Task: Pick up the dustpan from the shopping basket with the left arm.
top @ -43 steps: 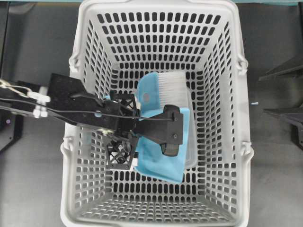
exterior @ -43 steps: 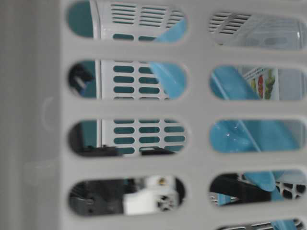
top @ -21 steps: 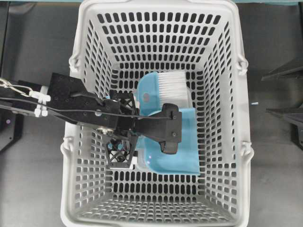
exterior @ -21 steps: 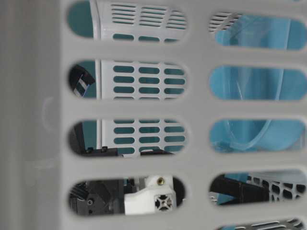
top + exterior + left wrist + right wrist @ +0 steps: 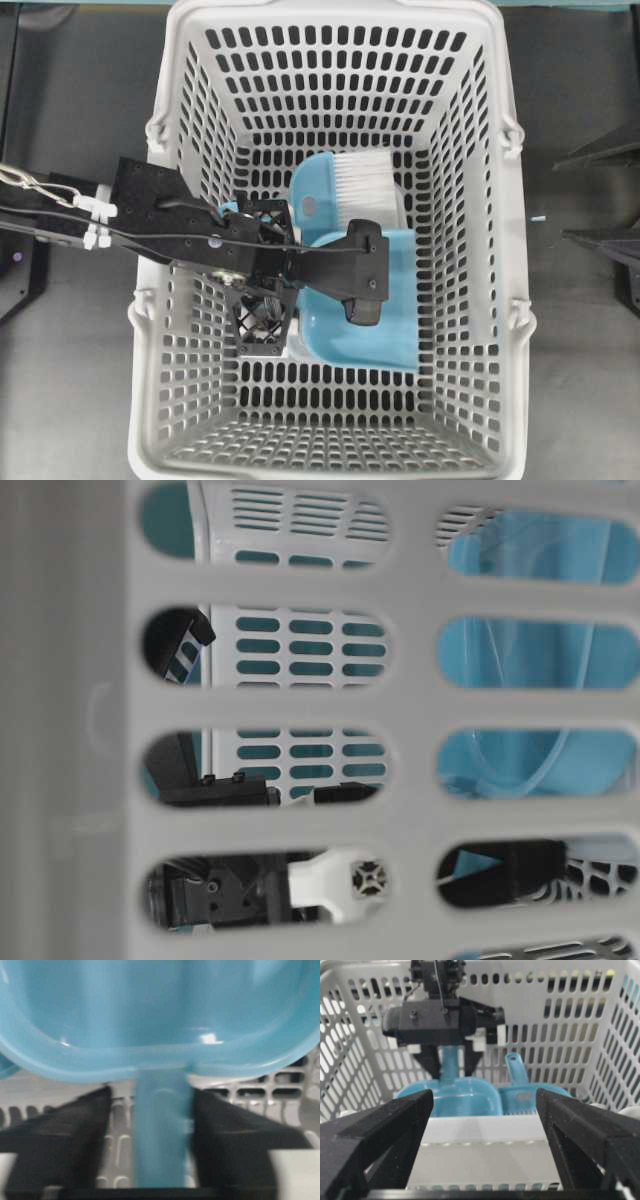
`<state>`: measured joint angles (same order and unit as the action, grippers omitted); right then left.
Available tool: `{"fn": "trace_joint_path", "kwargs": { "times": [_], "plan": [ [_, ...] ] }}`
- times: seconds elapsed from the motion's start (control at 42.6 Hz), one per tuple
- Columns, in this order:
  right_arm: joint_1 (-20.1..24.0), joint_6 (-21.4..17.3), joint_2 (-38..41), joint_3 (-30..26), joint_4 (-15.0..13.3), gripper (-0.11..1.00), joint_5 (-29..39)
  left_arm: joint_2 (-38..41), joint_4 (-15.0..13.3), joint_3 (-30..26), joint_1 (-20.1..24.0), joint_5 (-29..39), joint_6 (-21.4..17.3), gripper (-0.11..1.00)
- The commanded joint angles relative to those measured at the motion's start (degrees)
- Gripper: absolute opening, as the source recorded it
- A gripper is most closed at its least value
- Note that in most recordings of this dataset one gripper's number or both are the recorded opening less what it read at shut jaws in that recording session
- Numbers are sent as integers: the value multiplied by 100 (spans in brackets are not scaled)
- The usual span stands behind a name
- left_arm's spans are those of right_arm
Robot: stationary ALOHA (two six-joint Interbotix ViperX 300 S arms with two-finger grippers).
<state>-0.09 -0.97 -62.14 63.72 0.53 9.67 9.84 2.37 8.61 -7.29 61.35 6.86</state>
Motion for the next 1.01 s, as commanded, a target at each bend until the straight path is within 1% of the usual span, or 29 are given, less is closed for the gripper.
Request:
{"fn": "trace_joint_path", "kwargs": {
  "times": [0.0, 0.023, 0.047, 0.188, 0.282, 0.493, 0.563, 0.681, 0.798, 0.939, 0.986],
  "plan": [
    [0, -9, 35, -35, 18, 79, -53, -299, 18, -123, 35, -35, -44, 33],
    [-9, -9, 35, -35, 18, 79, -53, -352, 18, -132, 53, -35, -35, 28],
    [-9, -9, 35, -35, 18, 79, -53, -404, 18, -167, 70, -35, -26, 26],
    [-9, -9, 26, -9, 26, 79, -53, -738, 18, -413, 158, -35, 35, 28],
    [0, -9, 26, 9, 26, 79, -53, -967, 18, -686, 229, 9, 9, 28],
    [-9, -18, 18, 18, 35, 79, -62, -1389, 18, -1274, 325, 439, -35, 28],
    [-9, -18, 9, 26, 26, 79, -53, -1503, 18, -1354, 325, 492, -35, 28],
    [0, -18, -9, 26, 35, 79, -62, -1696, 18, -1283, 343, 483, -44, 28],
    [0, -18, -26, 26, 26, 79, -53, -1925, 18, -1020, 352, 264, -35, 28],
    [-9, -18, -44, 26, 35, 79, -62, -2224, 18, -598, 343, -457, -35, 28],
    [0, -18, -44, 26, 35, 79, -53, -2364, 18, -422, 343, -800, -35, 28]
  ]
}}
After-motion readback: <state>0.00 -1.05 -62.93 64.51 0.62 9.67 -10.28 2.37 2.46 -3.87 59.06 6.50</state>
